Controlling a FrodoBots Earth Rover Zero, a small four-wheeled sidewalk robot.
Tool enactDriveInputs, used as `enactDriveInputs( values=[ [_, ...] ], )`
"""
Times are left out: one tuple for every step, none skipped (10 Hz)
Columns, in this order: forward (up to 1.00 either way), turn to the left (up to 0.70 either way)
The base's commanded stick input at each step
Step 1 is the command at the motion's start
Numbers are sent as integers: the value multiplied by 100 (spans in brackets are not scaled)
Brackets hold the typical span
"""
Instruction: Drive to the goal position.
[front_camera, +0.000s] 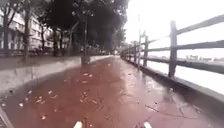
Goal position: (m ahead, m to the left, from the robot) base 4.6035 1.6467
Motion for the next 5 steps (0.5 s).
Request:
enactDriveInputs(
  values=[
    [50, 16],
    [50, 0],
    [50, 0],
    [50, 0],
    [50, 0]
  ],
)
